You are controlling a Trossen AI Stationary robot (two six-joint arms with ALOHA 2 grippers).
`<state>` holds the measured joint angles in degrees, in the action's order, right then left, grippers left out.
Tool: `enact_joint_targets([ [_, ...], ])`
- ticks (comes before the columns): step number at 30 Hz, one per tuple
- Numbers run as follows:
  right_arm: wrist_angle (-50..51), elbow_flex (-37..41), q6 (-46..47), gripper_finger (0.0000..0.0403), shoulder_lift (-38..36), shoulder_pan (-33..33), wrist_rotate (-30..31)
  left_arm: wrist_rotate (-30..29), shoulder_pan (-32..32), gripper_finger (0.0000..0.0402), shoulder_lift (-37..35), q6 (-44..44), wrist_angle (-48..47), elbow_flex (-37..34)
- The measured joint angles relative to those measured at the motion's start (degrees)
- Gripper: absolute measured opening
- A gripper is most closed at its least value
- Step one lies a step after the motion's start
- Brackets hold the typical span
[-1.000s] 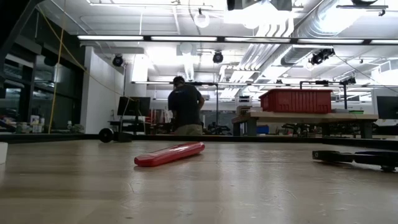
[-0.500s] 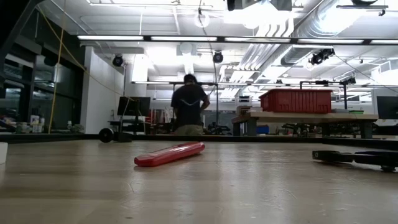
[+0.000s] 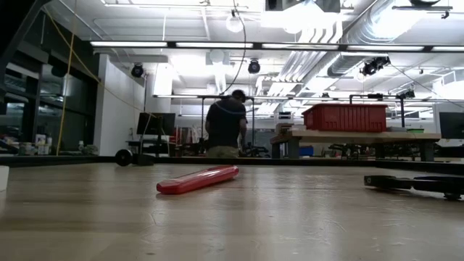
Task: Coil cords
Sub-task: Coil the blue wire cable onto the black spool
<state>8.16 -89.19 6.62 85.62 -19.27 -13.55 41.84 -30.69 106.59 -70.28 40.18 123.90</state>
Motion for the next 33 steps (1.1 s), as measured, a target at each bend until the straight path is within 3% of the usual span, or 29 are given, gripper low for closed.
enact_joint_targets([
  [13,9.94,-0.01,-0.23,0.0,-7.63,4.41,1.16,5.64,-9.27,0.0001,-0.79,1.97,-6.31,-0.04],
  [21,12.51,-0.02,-1.04,0.0,-12.0,7.04,4.78,8.29,-14.99,0.0001,-2.6,15.02,-28.87,-0.04],
  [29,13.83,-0.01,-2.17,0.0,-15.18,6.28,7.53,18.31,-14.88,0.0001,-2.8,14.66,-41.27,-0.07],
  [33,13.77,-0.02,-2.26,0.0,-16.74,5.55,9.17,20.24,-14.48,0.0001,-2.82,18.57,-51.43,-0.07],
])
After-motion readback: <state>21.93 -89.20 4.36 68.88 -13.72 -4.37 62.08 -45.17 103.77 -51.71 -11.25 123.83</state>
